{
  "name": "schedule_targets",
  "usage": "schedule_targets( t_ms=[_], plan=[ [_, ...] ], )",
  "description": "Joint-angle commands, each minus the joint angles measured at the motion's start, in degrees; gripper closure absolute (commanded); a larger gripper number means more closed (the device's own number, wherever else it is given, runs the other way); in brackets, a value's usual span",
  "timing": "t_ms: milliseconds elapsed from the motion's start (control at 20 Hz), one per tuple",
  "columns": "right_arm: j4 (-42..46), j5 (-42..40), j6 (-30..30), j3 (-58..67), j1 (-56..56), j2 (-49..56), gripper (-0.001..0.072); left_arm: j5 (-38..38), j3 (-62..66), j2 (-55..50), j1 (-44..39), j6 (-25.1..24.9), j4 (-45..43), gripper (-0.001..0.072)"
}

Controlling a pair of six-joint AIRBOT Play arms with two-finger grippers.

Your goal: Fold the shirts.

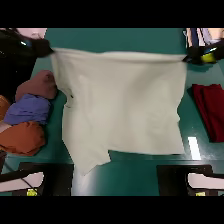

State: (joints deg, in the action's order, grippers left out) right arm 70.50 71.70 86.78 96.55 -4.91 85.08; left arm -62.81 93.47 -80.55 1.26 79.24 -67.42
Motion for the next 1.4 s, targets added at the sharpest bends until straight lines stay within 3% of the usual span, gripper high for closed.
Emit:
schedule_targets(
  t_ms=[0,50,100,150,200,350,450,700,850,1000,1200,1300,1350],
  plan=[
    [-2.95,-4.83,0.22,0.94,-0.92,9.77,0.0693,4.61,-1.51,-10.36,0.04,-0.15,0.22,0.0681],
    [-3.65,-4.50,0.20,3.37,-0.92,11.82,0.0686,4.52,-1.51,-11.45,0.04,0.02,0.07,0.0655],
    [-4.00,-3.34,0.20,5.66,-0.92,13.31,0.0519,3.93,-1.51,-11.67,0.13,0.33,-0.11,0.0373],
    [-5.09,-1.49,0.17,8.02,-0.61,14.43,0.0306,2.27,-1.49,-11.39,0.61,1.55,-0.09,0.0136],
    [-6.25,0.85,0.13,9.75,-0.09,14.75,0.0304,-1.09,-1.44,-10.73,1.68,2.40,-0.11,0.0168],
    [-6.84,7.15,-2.73,9.25,1.25,11.65,0.0306,-10.29,-3.54,-7.02,5.53,2.38,-0.17,0.0165],
    [-6.91,8.24,-3.58,2.93,2.19,6.54,0.0306,-11.06,-11.56,-1.20,6.78,2.38,-1.29,0.0165],
    [-6.95,5.73,-3.74,-15.50,5.01,-6.80,0.0307,-7.80,-42.03,16.02,6.64,4.57,-2.01,0.0164],
    [-7.93,3.91,-3.74,-22.45,6.49,-12.44,0.0306,-5.40,-56.43,22.56,6.64,4.79,1.79,0.0164],
    [-9.57,2.14,-3.74,-26.40,7.61,-16.28,0.0306,-1.27,-64.19,23.71,6.64,4.66,7.54,0.0165],
    [-9.49,1.73,-3.74,-28.44,7.63,-19.50,0.0307,4.61,-68.46,23.71,6.64,-0.20,17.31,0.0165],
    [-9.38,1.77,-3.74,-30.10,7.65,-21.05,0.0306,5.92,-68.72,23.71,6.64,-0.26,18.80,0.0166],
    [-9.01,2.05,-3.74,-31.15,7.69,-21.77,0.0306,6.43,-68.70,23.71,6.64,-0.24,18.82,0.0258]
  ],
)
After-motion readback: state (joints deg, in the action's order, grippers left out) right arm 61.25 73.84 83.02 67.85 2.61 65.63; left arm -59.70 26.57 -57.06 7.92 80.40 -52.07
